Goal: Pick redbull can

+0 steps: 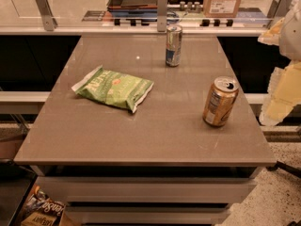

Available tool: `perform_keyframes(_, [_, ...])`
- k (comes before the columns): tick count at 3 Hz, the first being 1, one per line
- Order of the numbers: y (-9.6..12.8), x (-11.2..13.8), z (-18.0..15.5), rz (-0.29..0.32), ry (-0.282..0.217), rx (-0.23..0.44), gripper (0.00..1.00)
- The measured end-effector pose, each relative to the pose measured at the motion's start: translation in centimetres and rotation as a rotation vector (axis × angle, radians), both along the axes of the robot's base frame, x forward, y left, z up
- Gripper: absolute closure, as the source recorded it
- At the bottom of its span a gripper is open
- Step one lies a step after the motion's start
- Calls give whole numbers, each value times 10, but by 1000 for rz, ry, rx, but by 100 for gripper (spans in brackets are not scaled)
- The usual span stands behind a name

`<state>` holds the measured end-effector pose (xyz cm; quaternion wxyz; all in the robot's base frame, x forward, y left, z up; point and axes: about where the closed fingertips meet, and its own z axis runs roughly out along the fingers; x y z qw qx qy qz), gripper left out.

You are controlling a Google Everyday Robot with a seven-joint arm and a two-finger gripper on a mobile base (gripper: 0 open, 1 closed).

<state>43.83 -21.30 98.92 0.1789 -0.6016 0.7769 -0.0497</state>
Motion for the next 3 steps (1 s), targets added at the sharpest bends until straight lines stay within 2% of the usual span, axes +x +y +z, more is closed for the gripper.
perform_keyframes(1, [0, 0, 0, 0, 0, 0, 0])
perform_keyframes(2, [-5, 12, 6, -11, -30, 50, 0])
perform_keyframes(3, [-12, 38, 10, -34, -78, 132, 0])
